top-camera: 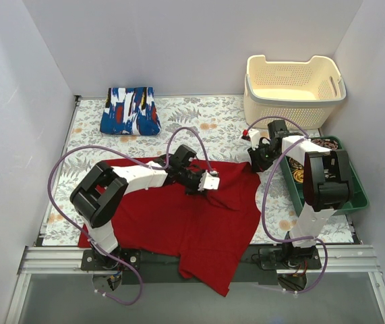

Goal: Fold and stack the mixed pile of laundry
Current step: Fold the T-shirt at the center of the board.

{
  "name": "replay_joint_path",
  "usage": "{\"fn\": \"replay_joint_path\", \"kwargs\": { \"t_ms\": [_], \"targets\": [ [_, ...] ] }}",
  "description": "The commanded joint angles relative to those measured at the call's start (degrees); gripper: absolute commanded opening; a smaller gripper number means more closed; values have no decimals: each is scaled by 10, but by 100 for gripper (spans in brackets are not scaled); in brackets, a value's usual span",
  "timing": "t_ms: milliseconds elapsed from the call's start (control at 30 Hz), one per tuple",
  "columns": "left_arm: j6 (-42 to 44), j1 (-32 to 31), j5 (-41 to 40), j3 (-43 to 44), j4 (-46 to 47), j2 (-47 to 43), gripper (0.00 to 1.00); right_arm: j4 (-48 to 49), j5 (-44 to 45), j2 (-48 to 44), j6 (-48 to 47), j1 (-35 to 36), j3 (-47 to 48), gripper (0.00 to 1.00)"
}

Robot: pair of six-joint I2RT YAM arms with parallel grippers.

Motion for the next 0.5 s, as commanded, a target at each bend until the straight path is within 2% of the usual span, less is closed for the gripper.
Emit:
{"fn": "replay_joint_path", "kwargs": {
  "t_ms": [0, 233, 267, 300, 433, 467],
  "targets": [
    [13, -21, 22, 10, 28, -33, 35, 4, -7, -6, 3, -1, 5, 1],
    [69, -67, 39, 42, 25, 10, 43, 3, -13, 2, 6, -1, 16, 1],
    [74, -79, 39, 44, 22, 18, 46, 2, -14, 1, 6, -1, 16, 1],
    [79, -83, 41, 48, 18, 22, 54, 2, -14, 3, 6, -2, 19, 1],
    [99, -100, 36, 68, -18, 44, 57, 0, -16, 5, 6, -2, 19, 1],
    [107, -103, 31, 73, -27, 50, 74, 0, -17, 4, 6, -2, 19, 1]
  ]
}}
